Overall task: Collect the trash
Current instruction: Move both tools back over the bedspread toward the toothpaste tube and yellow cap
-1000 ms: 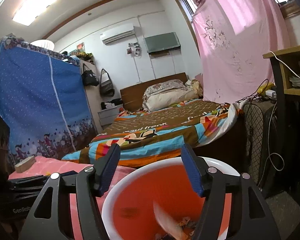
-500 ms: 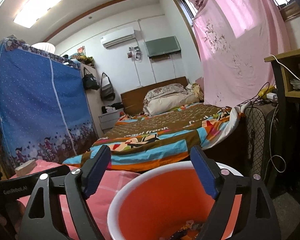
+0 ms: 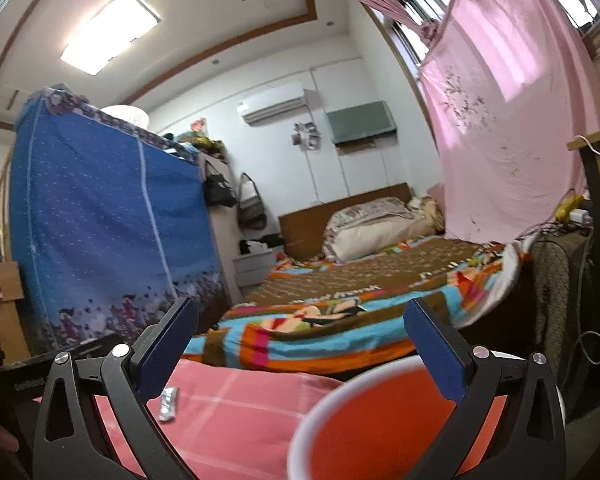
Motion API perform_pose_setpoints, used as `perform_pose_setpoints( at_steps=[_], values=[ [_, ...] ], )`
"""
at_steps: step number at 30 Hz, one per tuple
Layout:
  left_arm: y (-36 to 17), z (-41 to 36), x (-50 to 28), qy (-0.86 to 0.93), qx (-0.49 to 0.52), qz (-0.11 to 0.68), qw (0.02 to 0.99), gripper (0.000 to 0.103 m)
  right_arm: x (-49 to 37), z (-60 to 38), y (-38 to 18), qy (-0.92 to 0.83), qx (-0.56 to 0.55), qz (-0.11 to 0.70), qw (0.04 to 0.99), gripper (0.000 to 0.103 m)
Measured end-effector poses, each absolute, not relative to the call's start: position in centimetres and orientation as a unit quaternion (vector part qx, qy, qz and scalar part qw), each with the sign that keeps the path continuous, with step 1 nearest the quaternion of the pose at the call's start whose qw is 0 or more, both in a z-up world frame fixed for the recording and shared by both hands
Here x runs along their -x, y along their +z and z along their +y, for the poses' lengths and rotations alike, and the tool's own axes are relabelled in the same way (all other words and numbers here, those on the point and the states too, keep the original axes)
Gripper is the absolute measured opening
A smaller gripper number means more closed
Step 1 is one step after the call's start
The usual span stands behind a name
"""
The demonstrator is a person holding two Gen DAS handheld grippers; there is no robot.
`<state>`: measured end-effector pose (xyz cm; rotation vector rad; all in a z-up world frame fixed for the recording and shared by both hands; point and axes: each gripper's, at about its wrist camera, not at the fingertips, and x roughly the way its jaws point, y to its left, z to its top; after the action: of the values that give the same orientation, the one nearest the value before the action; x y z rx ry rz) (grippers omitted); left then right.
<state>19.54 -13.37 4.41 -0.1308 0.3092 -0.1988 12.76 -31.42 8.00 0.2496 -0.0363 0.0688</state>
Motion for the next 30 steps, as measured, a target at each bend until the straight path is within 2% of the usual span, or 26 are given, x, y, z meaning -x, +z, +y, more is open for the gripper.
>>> perform_pose_setpoints(
  at_steps=[17,23,30],
  values=[
    [4.7,-5.6,-17.9,-0.007,0.063,0.102,0.993,0.103,-13.4,-23.5,9.0,0.101,-0.072,-0.07,0.99,0.103],
    [3.9,-3.3,-18.2,0.023,0.047,0.105,0.993,0.103,-14.9,-20.8,8.4,0.114,-0.043,-0.042,0.992,0.103],
    [3.2,-1.6,-18.7,0.042,0.033,0.11,0.992,0.103,-17.7,-17.8,7.0,0.124,0.011,0.039,0.991,0.103]
  ],
)
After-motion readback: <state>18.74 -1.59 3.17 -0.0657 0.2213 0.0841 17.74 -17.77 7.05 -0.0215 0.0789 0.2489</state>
